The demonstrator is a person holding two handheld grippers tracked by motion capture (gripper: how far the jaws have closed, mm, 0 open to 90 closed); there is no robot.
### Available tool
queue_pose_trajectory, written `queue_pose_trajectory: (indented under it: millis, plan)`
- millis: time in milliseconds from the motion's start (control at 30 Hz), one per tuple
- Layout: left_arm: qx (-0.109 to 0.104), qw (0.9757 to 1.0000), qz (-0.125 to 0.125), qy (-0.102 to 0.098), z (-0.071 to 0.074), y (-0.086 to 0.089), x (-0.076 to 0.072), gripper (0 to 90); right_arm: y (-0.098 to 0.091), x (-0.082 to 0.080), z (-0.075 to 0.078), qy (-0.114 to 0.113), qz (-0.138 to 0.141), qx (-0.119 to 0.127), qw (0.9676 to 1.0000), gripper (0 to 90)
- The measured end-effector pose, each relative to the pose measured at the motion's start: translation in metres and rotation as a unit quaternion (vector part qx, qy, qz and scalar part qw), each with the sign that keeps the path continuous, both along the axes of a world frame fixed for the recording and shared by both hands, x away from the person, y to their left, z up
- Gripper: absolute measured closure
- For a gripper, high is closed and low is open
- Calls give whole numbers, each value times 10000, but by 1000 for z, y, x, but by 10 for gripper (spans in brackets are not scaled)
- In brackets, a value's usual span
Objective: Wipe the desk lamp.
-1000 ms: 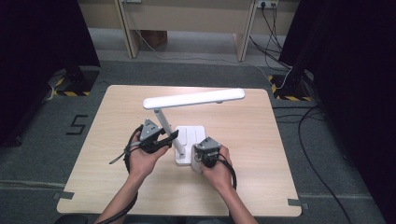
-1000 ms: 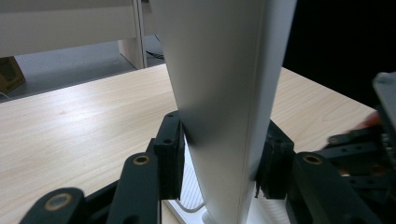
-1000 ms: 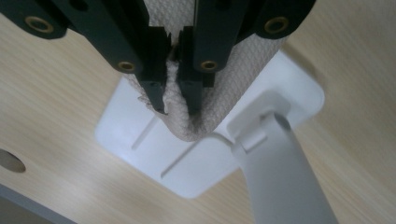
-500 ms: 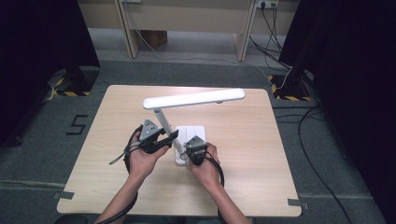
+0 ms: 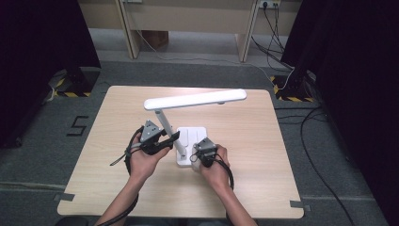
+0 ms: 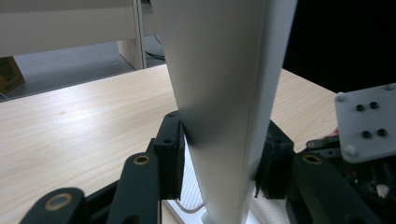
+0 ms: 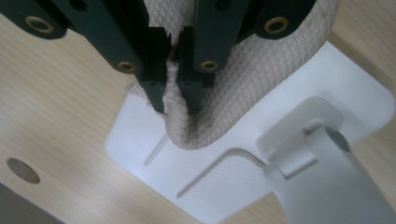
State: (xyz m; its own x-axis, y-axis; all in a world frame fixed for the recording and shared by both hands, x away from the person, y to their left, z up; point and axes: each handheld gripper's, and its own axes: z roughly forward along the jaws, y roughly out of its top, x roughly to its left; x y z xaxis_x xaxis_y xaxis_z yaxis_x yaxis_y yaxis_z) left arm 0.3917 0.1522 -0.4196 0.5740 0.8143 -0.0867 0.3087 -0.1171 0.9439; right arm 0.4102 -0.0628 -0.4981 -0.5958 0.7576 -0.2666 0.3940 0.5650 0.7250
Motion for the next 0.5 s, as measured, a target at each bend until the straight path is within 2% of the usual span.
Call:
queue_pose_trajectory:
  millis: [333,500]
  plan:
    - [-4,10000,-5,-14,0,1,0,593,-25,5,0,33,-339,-90,9994,861]
    - [-13,10000,5,-7,0,2,1,598,-24,9,7,-33,-383,3,9993,861]
